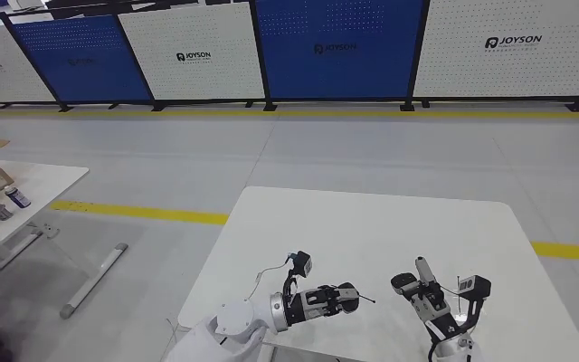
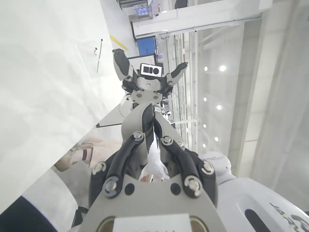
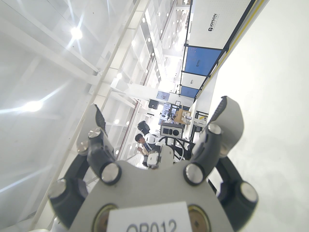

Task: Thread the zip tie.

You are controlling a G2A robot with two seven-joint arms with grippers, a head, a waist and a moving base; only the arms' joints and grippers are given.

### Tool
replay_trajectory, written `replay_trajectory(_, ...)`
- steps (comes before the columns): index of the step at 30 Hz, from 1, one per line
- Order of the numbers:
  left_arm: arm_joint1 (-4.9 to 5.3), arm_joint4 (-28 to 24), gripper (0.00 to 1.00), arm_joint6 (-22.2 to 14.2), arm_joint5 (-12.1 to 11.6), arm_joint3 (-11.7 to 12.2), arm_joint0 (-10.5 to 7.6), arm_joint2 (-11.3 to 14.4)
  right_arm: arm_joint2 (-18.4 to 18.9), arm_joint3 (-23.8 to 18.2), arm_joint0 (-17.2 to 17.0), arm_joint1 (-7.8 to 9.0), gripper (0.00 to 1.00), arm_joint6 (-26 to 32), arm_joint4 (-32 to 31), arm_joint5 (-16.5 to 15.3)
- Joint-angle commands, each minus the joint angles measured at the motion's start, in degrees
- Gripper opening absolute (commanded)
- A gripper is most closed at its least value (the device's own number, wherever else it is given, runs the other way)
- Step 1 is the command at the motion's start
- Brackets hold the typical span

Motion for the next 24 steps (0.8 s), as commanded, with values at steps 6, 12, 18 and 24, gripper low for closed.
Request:
replay_trajectory(6, -0.1, 4.54, 0.0, 5.52, 2.46, -1.13, 0.23, 0.77, 0.0, 0.0, 0.0, 0.0, 1.0, 0.0, 0.0, 0.0)
replay_trajectory(12, -0.1, 4.54, 0.0, 5.52, 2.46, -1.13, 0.23, 0.77, -0.75, -0.67, 0.54, -0.14, 1.0, 0.52, -0.41, 1.62)
replay_trajectory(18, -0.1, 4.54, 0.0, 5.52, 2.46, -1.13, 0.23, 0.77, 2.71, -3.52, 0.69, 0.52, 1.0, 2.63, -7.14, 6.03)
replay_trajectory(24, -0.1, 4.54, 0.0, 5.52, 2.46, -1.13, 0.23, 0.77, 12.6, -8.58, -0.97, 1.78, 1.0, 3.69, -11.28, 15.54)
